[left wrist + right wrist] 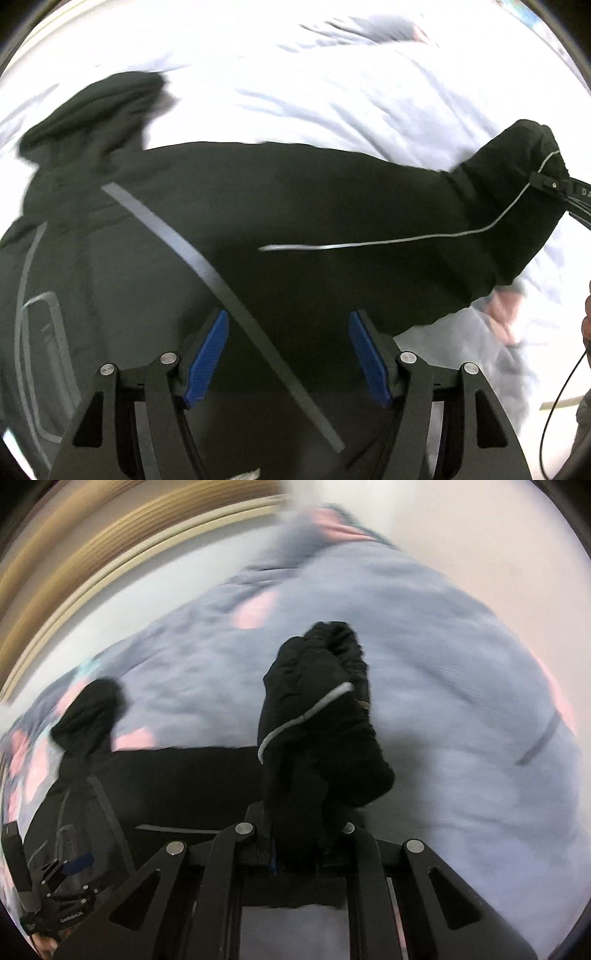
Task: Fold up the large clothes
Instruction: 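Lift the held cuff and fold the sleeve across the jacket back with the right gripper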
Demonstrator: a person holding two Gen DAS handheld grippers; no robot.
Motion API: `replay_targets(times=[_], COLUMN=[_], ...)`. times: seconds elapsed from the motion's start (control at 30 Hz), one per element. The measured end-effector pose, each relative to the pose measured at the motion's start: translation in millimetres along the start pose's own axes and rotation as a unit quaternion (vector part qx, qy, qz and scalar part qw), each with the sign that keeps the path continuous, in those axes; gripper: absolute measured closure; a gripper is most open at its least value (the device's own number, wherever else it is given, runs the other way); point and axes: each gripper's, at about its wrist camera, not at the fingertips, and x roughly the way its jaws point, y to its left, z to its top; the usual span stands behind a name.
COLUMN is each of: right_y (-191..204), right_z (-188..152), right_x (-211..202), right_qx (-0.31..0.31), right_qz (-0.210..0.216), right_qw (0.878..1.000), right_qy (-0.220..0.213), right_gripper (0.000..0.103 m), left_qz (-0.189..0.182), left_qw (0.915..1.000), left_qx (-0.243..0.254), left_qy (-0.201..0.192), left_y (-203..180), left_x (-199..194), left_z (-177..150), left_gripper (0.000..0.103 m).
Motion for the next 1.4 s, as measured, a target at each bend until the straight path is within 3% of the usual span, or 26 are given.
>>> replay_targets(times=[0.33,0.57,0.77,0.93,1.1,1.2,1.27,1.4], right_y=[210.0,316.2,411.7,465.7,489.6,492.0,493.2,483.7], right_z=[-22.6,-44.3,-88.1,-126.1,-163.9,-176.6,-179.2,-175.6], right_x=[0.6,16.3,42.0,92.8,152.3,170.3,169.7,154.5], right_qx=[-0.151,-0.216,-0.27,-0.301,-0.322,-0.328,-0.333,-0.332], right_qz=[0.095,0.133,0.161,0.152,0.115,0.11,0.123,0.161], right_qw=[0.984,0.967,0.947,0.934,0.924,0.921,0.918,0.911], right_qy=[0.018,0.034,0.07,0.119,0.17,0.179,0.179,0.182], right_gripper=[0.088,0.088,0.088,0.087,0.078,0.065,0.047,0.041], left_qz=[0.059,0.095,0.12,0.132,0.135,0.135,0.135,0.134], left_qw=[0.9917,0.9787,0.9675,0.9603,0.9563,0.954,0.953,0.9534], left_qx=[-0.105,-0.168,-0.212,-0.24,-0.257,-0.266,-0.27,-0.269], left_qy=[-0.046,-0.07,-0.067,-0.053,-0.037,-0.028,-0.023,-0.022], left_y=[113.1,192.8,250.8,278.1,300.8,311.2,316.8,321.8], left_x=[-75.6,-108.2,-119.7,-120.3,-115.4,-109.4,-105.2,-101.1], left_z=[-53.6,-88.5,-121.8,-153.6,-178.3,-185.1,-186.7,-182.4], left_gripper=[0.033,0.033,0.033,0.033,0.033,0.033,0.033,0.033])
